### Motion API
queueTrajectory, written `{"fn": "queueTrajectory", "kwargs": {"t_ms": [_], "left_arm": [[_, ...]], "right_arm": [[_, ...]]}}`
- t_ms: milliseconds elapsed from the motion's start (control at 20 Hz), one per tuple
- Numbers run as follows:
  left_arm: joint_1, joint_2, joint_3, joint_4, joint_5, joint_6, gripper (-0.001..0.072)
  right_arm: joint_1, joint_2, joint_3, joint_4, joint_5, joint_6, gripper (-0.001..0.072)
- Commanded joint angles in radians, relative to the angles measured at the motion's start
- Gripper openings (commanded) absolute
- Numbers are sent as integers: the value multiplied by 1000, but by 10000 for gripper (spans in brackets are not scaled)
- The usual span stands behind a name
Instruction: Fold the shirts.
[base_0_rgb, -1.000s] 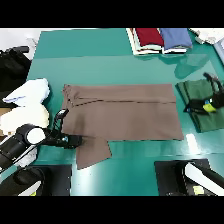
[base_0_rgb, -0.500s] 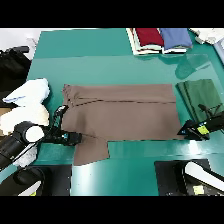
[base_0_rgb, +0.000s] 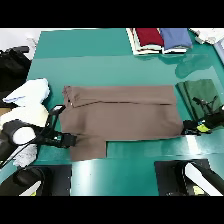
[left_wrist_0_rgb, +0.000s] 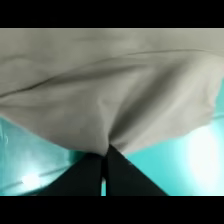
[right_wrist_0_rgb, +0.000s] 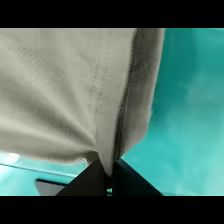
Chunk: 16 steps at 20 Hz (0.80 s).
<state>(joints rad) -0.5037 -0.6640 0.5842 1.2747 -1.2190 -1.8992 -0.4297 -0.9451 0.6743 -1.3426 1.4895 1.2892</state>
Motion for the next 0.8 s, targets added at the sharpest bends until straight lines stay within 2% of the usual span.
{"fn": "queueTrajectory", "kwargs": {"t_ms": [0, 150, 300, 400, 600, 750], "left_arm": [[0, 98, 69, 28, -107, -39, 25], [2, 78, 147, 138, -73, -37, 25], [2, -9, 203, 312, 11, -30, 25], [2, -110, 237, 385, 103, -30, 25], [118, -363, 322, 375, 274, -22, 25], [219, -507, 404, 289, 381, 81, 25]], "right_arm": [[13, 111, 63, -45, 34, 14, 16], [29, 91, 130, -30, 5, 30, 16], [116, -40, 239, -31, -36, 35, 16], [167, -146, 328, -40, -76, 76, 16], [235, -365, 521, -40, -80, 103, 17], [265, -488, 645, -39, -84, 109, 17]]}}
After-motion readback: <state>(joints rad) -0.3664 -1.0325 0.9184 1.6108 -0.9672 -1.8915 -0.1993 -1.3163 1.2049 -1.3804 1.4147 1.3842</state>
